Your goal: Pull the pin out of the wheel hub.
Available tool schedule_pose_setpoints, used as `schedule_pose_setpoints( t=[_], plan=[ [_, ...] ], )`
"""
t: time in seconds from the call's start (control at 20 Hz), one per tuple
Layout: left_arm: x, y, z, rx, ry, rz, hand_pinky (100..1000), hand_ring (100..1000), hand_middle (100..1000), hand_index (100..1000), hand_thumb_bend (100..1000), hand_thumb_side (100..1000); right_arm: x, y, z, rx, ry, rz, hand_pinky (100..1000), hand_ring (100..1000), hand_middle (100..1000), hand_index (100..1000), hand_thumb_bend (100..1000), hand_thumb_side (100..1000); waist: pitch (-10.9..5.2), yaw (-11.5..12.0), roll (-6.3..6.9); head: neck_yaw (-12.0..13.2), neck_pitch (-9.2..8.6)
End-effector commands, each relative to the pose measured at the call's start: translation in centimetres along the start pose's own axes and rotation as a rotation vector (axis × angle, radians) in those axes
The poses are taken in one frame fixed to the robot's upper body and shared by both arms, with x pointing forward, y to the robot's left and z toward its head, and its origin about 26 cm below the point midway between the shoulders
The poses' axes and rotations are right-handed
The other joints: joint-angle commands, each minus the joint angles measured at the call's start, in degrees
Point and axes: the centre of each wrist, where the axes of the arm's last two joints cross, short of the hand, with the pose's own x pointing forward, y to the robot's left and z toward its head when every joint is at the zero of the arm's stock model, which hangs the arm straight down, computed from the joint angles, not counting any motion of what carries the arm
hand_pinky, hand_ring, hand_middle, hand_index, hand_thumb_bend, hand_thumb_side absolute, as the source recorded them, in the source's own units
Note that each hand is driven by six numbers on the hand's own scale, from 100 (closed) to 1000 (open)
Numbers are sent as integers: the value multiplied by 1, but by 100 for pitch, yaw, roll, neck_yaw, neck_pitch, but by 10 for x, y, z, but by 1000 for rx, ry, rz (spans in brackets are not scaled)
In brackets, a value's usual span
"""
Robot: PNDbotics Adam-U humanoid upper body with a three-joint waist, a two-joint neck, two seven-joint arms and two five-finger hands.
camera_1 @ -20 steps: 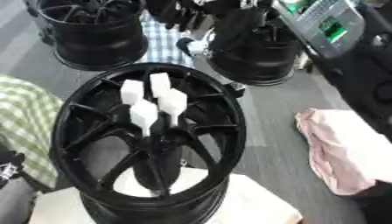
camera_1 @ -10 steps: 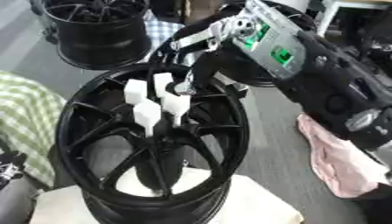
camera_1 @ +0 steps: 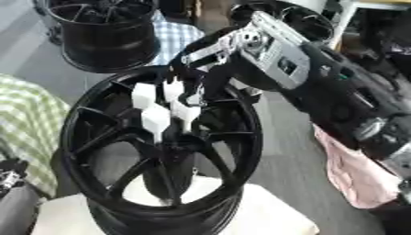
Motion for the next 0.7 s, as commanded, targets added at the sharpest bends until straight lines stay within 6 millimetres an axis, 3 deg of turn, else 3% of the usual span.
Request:
schedule_pose_setpoints(
  t=[0.05,0.7],
  plan=[
    [11,7,-5,0,-34,-26,699,699,663,808,581,568,-4,-5,4,-10,20,5,898,916,881,958,100,457,-72,2,35,-23,-12],
    [12,6,-6,-1,-39,-23,699,700,663,808,581,568,-21,7,-3,13,37,-27,895,913,869,952,100,396,-64,12,37,-22,-12]
  ],
)
